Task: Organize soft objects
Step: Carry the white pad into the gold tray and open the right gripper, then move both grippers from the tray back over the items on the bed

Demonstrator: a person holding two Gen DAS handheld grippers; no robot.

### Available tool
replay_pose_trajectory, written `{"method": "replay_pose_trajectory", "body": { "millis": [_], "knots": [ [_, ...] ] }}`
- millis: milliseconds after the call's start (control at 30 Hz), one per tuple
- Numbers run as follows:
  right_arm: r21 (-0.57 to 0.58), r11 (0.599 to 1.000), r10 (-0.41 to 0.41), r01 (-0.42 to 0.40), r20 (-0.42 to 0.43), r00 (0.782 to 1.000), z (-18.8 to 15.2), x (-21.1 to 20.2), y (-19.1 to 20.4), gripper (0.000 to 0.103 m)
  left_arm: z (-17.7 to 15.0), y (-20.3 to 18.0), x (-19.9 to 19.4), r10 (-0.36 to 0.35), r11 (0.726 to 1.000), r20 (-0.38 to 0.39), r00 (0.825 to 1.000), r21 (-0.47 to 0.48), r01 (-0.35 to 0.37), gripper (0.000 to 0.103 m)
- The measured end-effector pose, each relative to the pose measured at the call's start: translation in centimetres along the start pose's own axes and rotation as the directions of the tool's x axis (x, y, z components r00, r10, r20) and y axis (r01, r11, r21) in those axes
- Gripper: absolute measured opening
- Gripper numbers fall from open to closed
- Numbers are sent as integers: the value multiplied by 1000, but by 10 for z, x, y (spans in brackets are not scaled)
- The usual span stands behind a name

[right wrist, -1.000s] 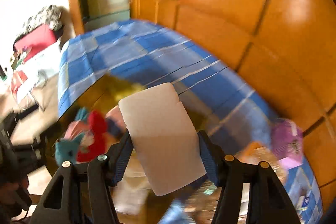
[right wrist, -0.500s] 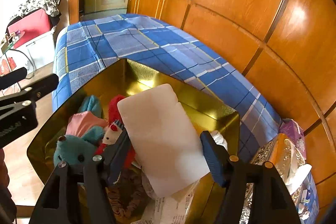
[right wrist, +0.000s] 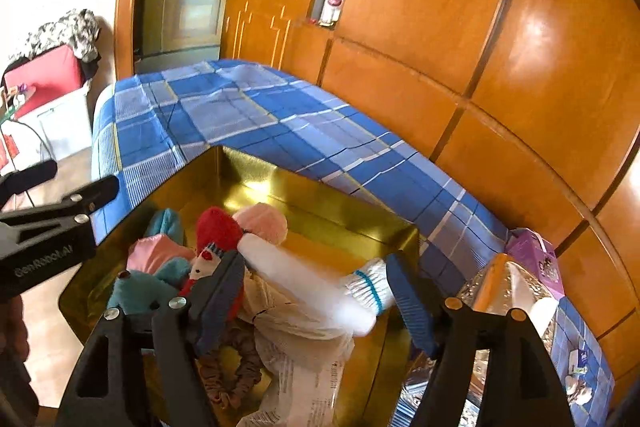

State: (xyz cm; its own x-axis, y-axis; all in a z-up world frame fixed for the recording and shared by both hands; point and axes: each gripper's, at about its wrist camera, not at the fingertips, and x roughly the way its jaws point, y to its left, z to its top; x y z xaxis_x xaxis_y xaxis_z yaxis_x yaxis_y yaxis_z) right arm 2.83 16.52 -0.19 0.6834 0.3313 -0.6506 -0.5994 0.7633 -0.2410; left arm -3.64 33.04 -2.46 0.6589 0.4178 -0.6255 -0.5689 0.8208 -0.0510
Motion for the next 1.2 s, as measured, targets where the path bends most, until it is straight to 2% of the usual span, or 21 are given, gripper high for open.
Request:
{"method": "replay_pose_trajectory", "body": {
  "millis": [500, 1200],
  "knots": [
    [109, 988, -116, 107, 72, 991, -3, -37, -40, 74, -12, -24, -7, -41, 997, -10, 999, 64, 41, 86],
    [164, 978, -151, 130, 118, 982, -13, -61, -69, 75, -7, -51, -29, -62, 990, 20, 998, 127, 59, 86]
  ]
}}
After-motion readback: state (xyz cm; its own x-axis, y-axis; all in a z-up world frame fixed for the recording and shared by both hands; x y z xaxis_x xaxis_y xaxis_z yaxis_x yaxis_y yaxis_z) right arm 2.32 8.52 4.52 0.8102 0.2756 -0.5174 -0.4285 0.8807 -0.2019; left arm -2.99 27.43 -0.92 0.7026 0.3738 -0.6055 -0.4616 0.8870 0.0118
